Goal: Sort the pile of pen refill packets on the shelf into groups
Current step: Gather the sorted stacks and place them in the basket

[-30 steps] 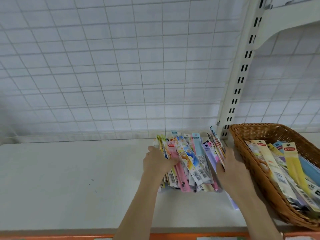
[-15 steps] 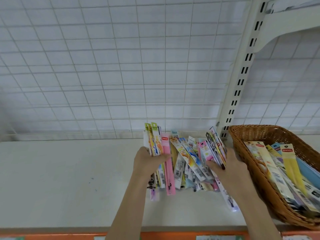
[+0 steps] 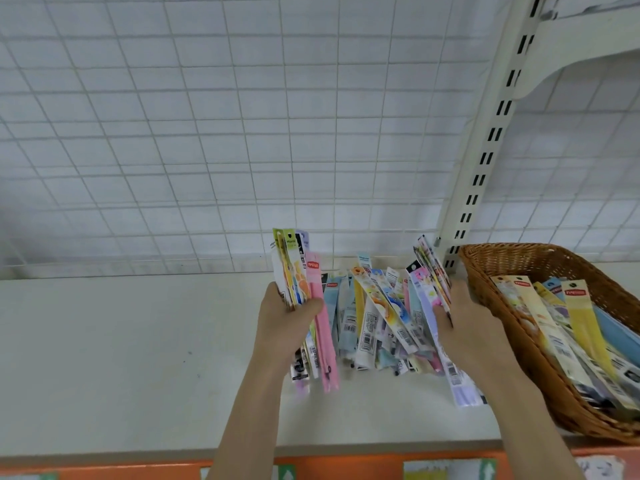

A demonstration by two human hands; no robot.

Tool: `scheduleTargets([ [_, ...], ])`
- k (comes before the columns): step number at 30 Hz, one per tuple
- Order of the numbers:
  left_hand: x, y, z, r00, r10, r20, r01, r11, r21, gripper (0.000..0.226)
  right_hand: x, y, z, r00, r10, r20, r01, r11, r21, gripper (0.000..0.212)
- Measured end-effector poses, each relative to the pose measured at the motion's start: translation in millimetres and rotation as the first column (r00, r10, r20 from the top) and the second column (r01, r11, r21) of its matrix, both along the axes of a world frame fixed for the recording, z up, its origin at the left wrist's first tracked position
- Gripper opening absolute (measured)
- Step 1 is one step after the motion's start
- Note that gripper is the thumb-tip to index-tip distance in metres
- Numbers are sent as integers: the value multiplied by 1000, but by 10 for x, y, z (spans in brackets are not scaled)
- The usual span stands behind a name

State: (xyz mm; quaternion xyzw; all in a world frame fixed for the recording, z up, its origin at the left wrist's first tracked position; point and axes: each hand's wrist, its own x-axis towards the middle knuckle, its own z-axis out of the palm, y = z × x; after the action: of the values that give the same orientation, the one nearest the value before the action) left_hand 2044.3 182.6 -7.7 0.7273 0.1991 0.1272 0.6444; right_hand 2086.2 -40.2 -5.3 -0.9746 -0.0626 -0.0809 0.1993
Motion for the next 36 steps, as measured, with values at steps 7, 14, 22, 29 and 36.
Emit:
scheduleTargets([
  [7, -188, 78, 49, 989, 88, 116, -89, 996, 5, 18, -120, 215, 194, 993, 72, 97, -88, 980, 178, 21],
  [14, -204, 13, 124, 989, 53, 141, -49, 998, -28, 23, -105, 84, 350, 992, 39, 123, -73, 955, 288, 22],
  [22, -139, -520, 407, 982, 7, 189, -12, 1000, 24, 26, 4, -625, 716, 977, -72, 201, -3, 937, 349, 10],
  [29, -9, -1360, 642, 981, -15, 195, -1, 997, 82, 22, 177, -1524, 792, 989, -103, 105, 58, 930, 363, 11],
  [36, -10, -2017, 688, 979, -34, 203, 7, 991, 131, 24, 242, -1963, 462, 973, -7, -232, 81, 946, 313, 17],
])
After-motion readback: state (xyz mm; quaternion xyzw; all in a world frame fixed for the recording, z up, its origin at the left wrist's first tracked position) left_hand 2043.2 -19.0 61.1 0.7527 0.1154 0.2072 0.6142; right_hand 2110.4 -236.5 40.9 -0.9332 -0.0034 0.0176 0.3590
